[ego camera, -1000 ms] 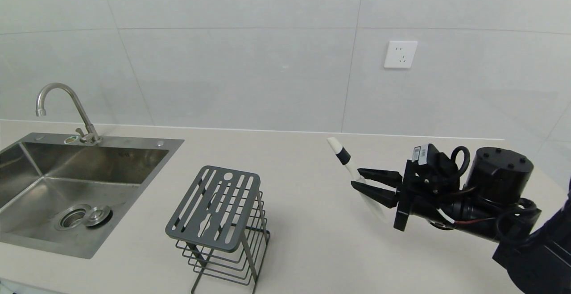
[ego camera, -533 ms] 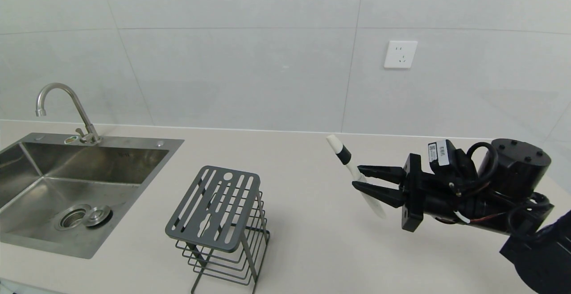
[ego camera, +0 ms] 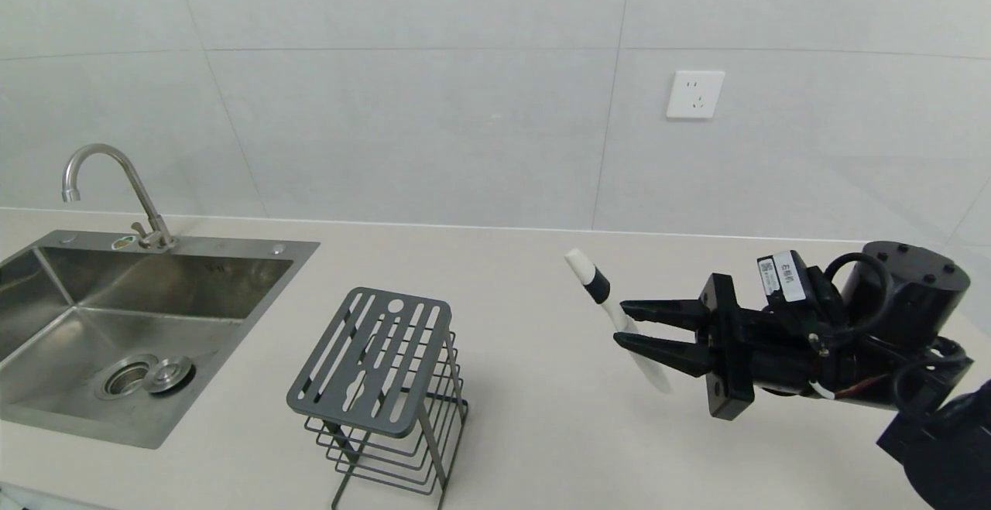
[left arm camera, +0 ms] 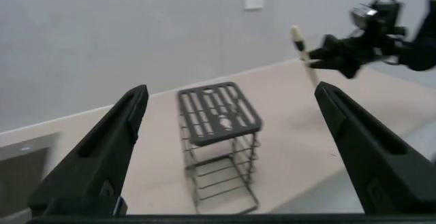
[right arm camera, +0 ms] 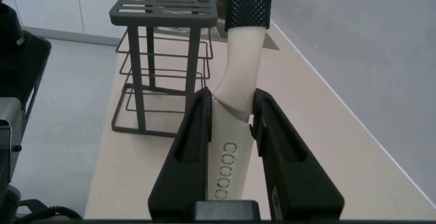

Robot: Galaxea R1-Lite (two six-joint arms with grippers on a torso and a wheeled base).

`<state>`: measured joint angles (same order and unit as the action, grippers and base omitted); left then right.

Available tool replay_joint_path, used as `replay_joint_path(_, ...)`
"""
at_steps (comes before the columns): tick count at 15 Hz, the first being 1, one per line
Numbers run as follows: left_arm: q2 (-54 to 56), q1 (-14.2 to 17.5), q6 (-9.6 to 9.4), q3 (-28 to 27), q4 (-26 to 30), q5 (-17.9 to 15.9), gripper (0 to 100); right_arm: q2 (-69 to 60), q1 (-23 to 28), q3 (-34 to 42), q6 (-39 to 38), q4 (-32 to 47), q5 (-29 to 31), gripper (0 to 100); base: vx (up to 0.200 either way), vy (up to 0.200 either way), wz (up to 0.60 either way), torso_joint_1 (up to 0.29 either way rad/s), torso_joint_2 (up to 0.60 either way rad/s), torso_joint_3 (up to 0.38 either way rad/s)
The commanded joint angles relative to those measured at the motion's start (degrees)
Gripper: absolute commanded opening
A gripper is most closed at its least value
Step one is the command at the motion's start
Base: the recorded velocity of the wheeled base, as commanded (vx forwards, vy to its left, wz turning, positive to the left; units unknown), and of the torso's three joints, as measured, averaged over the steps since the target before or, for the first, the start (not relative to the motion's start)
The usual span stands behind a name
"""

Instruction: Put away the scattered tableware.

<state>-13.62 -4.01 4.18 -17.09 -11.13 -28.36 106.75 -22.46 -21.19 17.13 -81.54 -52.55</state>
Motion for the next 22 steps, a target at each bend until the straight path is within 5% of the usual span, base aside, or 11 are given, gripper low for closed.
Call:
replay_joint_path(1,-11.78,-5.75,0.92,-2.16,-1.44,-4.52,100,-0.84,-0.04,0.80,0.01,-0.02,0.00,0,0.000,0.000,0.00,0.000,0.00,0.000)
replay_joint_path(3,-20.13,-12.25,0.83,-2.24,-5.83,-6.36,100,-0.67,-0.04,2.20,0.10,-0.28,0.00,0,0.000,0.000,0.00,0.000,0.00,0.000)
replay_joint_path(6,-32.00,-15.50,-0.05,-3.04,-13.22,-7.33,100,-0.58,-1.10,3.96,0.10,-0.46,0.00,0,0.000,0.000,0.00,0.000,0.00,0.000)
replay_joint_path(9,-42.02,-22.18,1.00,-6.73,-20.16,-7.68,100,-1.02,-1.28,3.26,-0.16,-0.81,0.17,0,0.000,0.000,0.00,0.000,0.00,0.000)
replay_joint_path(12,-50.28,-26.14,10.58,-13.14,-21.83,-7.42,100,-1.11,-1.89,2.11,-3.77,-4.15,0.52,0,0.000,0.000,0.00,0.000,0.00,0.000)
replay_joint_path(14,-53.80,-28.25,13.48,-16.75,-22.18,-5.92,100,-1.37,-2.33,0.45,-10.80,-8.46,3.42,0,0.000,0.000,0.00,0.000,0.00,0.000)
replay_joint_path(19,-61.53,-31.41,12.34,-17.98,-24.11,-2.14,100,-1.20,-6.55,0.80,-12.47,-8.46,7.55,0,0.000,0.000,0.00,0.000,0.00,0.000)
replay_joint_path(22,-69.00,-35.80,11.99,-17.80,-36.16,-0.82,100,-1.20,-7.52,0.62,-12.47,-8.46,7.47,0,0.000,0.000,0.00,0.000,0.00,0.000)
